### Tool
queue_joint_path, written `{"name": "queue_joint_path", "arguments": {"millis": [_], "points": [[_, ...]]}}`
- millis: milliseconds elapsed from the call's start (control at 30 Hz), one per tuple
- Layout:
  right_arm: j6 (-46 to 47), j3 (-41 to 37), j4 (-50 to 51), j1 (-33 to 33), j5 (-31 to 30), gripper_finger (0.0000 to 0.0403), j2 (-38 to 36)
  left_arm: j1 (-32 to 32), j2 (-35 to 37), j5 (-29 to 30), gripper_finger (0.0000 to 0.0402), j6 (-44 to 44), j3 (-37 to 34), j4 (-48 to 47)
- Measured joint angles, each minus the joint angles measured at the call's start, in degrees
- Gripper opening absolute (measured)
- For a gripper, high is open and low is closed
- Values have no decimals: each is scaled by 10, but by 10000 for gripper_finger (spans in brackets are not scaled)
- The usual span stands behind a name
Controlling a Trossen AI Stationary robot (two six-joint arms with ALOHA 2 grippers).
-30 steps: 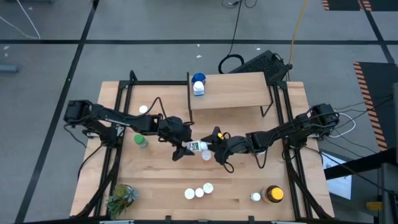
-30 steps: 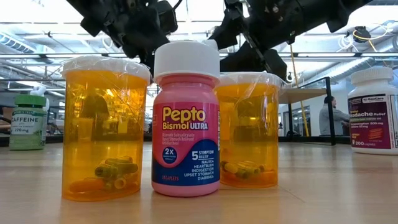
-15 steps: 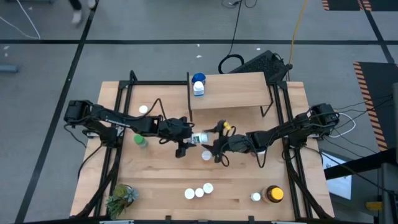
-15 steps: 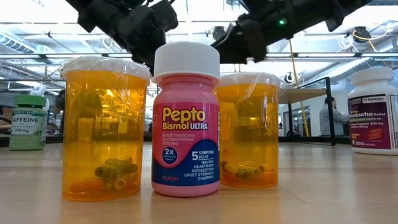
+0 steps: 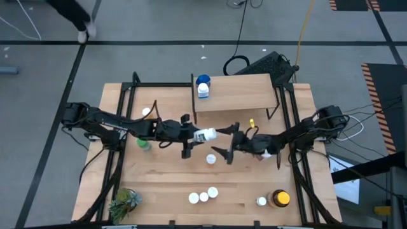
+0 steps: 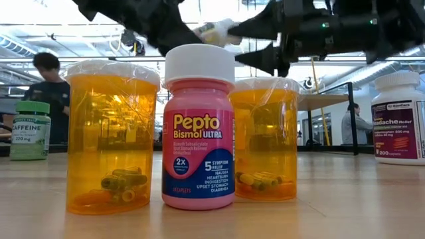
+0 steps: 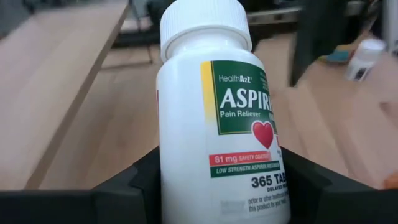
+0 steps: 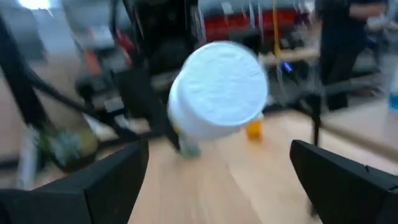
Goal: Pick and place medicine bottles onto shelf by color
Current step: Put the white bottle on the shelf
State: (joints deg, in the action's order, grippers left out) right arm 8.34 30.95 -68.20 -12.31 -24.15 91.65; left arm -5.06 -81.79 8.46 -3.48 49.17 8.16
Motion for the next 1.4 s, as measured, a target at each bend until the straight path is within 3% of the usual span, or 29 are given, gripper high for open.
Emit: {"name": "queue_joint_path", "arguments": {"millis": [100, 433, 667, 867, 1033, 1133, 1233, 1400], "points": [[-3, 0, -87, 3, 27, 388, 29, -11, -15, -5, 212, -23, 0, 79], [-89, 73, -137, -13, 28, 377, 99, -26, -81, 14, 226, -77, 0, 182], [-58, 67, -142, -13, -3, 293, 100, -26, -88, 49, 210, -81, 0, 190], [-66, 66, -142, -13, -6, 214, 99, -31, -89, 64, 241, -81, 0, 205], [-188, 67, -22, -13, -28, 205, 83, -36, -79, 79, 273, -68, 0, 133], [-208, 67, 93, -16, -54, 205, 62, -53, -49, 112, 291, -59, -1, 57], [-208, 64, 170, -16, -42, 206, 58, -68, -25, 134, 308, -42, 1, 36], [-187, 92, 237, -12, -12, 212, 54, -66, -38, 76, 318, -39, 10, 90]]}}
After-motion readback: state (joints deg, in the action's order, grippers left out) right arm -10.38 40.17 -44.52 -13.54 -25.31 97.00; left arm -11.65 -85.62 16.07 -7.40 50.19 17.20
